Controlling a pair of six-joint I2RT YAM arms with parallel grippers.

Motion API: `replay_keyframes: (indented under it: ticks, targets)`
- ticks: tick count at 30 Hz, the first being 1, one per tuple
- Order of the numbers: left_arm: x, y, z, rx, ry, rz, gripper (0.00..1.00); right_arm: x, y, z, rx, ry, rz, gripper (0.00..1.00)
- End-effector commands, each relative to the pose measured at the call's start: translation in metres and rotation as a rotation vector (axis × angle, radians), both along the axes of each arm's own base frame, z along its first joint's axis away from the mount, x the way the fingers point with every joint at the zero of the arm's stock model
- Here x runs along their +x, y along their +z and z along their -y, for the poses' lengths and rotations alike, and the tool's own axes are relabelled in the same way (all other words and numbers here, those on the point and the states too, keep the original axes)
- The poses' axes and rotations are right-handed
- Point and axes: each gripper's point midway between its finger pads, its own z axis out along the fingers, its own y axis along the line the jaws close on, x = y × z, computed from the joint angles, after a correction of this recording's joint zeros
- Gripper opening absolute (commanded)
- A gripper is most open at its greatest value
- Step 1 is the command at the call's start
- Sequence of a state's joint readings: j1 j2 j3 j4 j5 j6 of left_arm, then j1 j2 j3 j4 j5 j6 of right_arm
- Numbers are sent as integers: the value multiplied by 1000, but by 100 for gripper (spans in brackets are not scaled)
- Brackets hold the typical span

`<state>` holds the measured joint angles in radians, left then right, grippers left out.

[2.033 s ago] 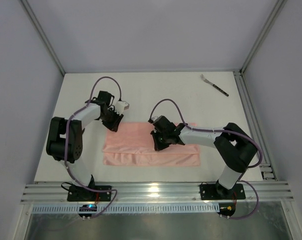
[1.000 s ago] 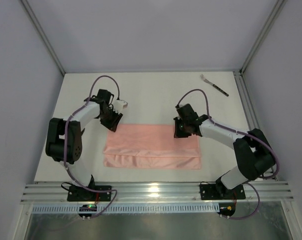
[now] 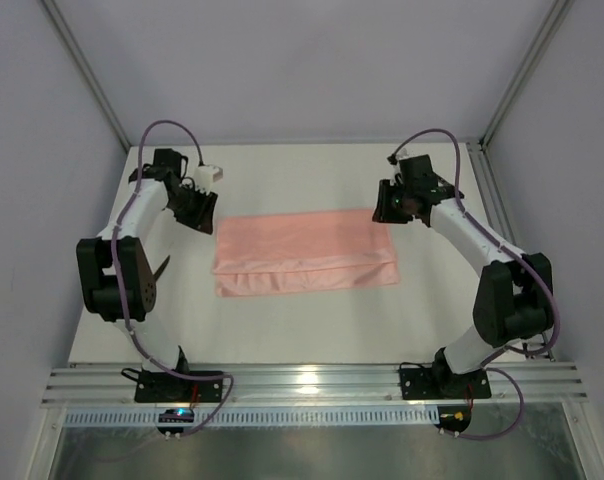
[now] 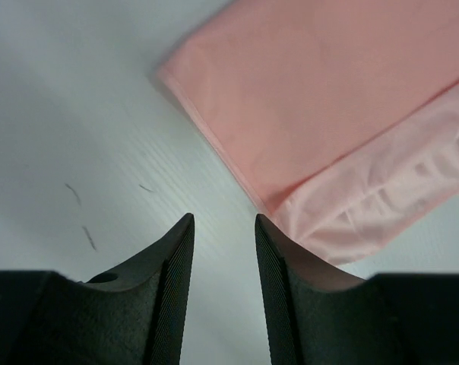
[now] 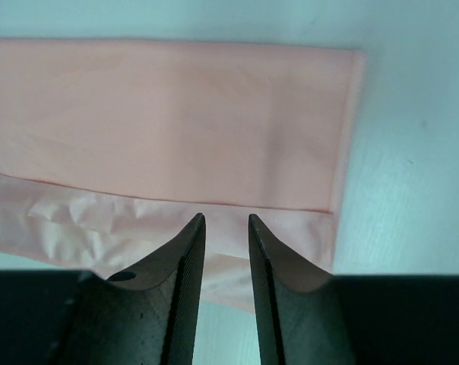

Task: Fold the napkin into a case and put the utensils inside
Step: Move the rectangle-folded napkin to the center of the board, then fold the rectangle-folded napkin at the center of the board.

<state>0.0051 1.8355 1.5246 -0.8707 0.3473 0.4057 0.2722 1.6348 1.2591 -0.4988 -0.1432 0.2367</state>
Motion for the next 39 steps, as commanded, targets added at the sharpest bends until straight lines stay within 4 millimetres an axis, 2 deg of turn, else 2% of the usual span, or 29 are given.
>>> replay_keyframes:
  ticks: [1, 3, 7, 11, 16, 19, 22, 26, 29, 35, 37, 39]
  targets:
    - [-68, -27, 21, -78, -86, -191, 42, -31, -38, 43, -45, -43, -120, 34]
    - [-79, -40, 21, -83, -70, -212, 43, -38, -47, 47, -38, -37, -143, 37]
    - [-78, -49, 23, -96, -46, -198, 43, -46, -65, 54, -65, -32, -174, 40]
    - [-77, -56, 21, -85, -30, -215, 43, -43, -73, 68, -107, -77, -175, 40]
    - [-84, -63, 22, -90, -39, -240, 41, -39, -78, 68, -102, -80, -179, 40]
    - [-85, -66, 17, -61, -40, -237, 41, -42, -87, 70, -118, -86, -202, 40]
    - [-77, -70, 17, -63, -27, -204, 40, -41, -93, 71, -123, -88, -205, 39]
    - [-64, -70, 25, -109, -25, -170, 35, -38, -93, 68, -109, -85, -202, 30]
    - [-64, -68, 27, -117, -36, -155, 31, -38, -92, 69, -113, -85, -198, 25]
    - [-72, -72, 27, -120, -67, -171, 13, -40, -98, 63, -90, -69, -222, 12]
    - [-75, -71, 29, -129, -80, -176, 4, -40, -95, 63, -88, -70, -218, 4]
    - [-76, -70, 29, -127, -85, -173, 0, -42, -93, 64, -88, -72, -212, 4]
